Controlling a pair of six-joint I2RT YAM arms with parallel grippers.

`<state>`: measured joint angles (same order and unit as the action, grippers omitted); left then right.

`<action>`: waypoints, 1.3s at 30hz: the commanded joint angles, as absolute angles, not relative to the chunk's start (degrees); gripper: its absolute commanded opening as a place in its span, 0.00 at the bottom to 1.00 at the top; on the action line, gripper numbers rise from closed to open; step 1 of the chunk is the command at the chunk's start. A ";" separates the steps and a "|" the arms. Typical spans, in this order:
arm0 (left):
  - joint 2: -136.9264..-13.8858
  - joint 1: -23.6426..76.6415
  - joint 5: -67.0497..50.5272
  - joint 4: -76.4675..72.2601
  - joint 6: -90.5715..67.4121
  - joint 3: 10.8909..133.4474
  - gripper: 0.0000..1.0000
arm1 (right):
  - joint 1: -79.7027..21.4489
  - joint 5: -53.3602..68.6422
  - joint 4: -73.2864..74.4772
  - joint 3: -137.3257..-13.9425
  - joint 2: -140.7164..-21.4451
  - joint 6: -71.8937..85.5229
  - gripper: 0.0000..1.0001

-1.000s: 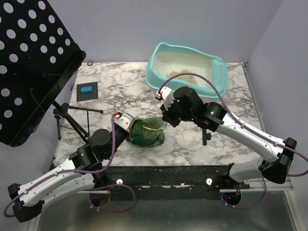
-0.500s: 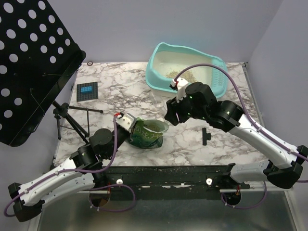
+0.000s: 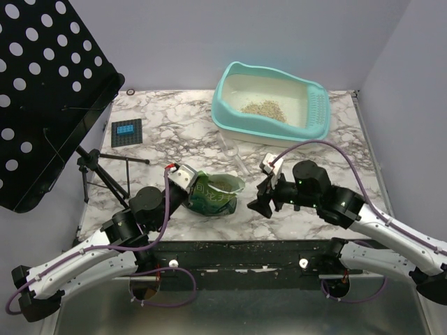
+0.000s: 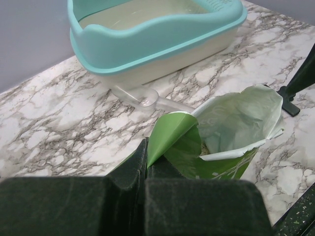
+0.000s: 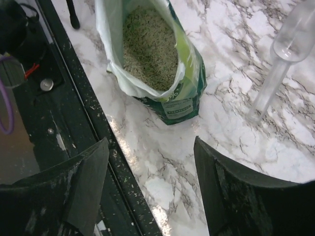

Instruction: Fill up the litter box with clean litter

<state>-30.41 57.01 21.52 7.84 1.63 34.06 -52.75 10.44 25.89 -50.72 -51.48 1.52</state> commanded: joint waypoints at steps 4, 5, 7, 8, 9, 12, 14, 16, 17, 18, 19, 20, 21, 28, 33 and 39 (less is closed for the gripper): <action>-29.00 56.69 22.24 6.24 0.97 35.51 0.00 | -52.56 18.81 -1.89 -35.43 -48.87 -6.68 0.81; -29.00 56.69 22.24 6.41 0.97 35.42 0.00 | -52.56 18.72 -4.46 -34.20 -49.04 -7.11 0.81; -29.00 56.69 22.15 6.42 0.97 35.42 0.00 | -52.56 18.11 -10.52 -31.91 -49.48 -7.29 0.81; -28.92 56.69 22.06 6.42 0.97 35.42 0.00 | -52.56 18.54 -12.90 -31.21 -50.00 -7.64 0.81; -28.92 56.69 21.97 6.42 0.97 35.42 0.00 | -52.56 18.89 -15.88 -30.33 -50.36 -7.39 0.81; -28.83 56.69 21.53 6.68 0.97 35.42 0.00 | -52.56 20.04 -24.06 -28.04 -52.11 -7.56 0.81; -28.57 56.69 21.53 6.85 0.97 35.33 0.00 | -52.56 20.13 -29.15 -26.72 -53.43 -7.47 0.81; -28.39 56.69 21.53 6.77 0.97 35.25 0.00 | -52.56 20.65 -32.59 -25.93 -55.10 -7.29 0.81; -28.30 56.69 21.45 6.85 0.97 35.24 0.00 | -52.56 21.35 -34.09 -25.58 -55.98 -7.47 0.81; -28.39 56.69 21.45 6.86 0.97 35.24 0.00 | -52.56 21.71 -35.58 -25.32 -56.86 -7.47 0.81; -28.21 56.69 21.45 6.86 0.97 35.33 0.00 | -52.56 22.06 -37.60 -24.88 -57.65 -7.38 0.81; -28.21 56.69 21.45 6.86 1.05 35.33 0.00 | -52.56 22.50 -39.62 -24.44 -58.61 -7.21 0.81; -28.30 56.69 21.45 6.77 1.05 35.25 0.00 | -52.56 22.67 -42.34 -23.91 -59.41 -6.95 0.81; -28.39 56.69 21.01 6.86 1.49 35.16 0.00 | -52.56 24.34 -53.08 -23.73 -64.68 -5.54 0.80; -28.56 56.69 20.92 6.86 1.67 35.16 0.00 | -52.47 23.47 -57.56 -23.47 -67.93 -5.01 0.79; -28.48 56.69 21.09 7.03 1.58 34.89 0.00 | -52.47 23.73 -59.41 -23.73 -70.66 -5.01 0.79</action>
<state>-29.34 57.01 20.53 9.13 1.67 34.06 -52.75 22.33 -53.78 -24.03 -69.10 -5.32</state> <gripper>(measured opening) 0.010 0.788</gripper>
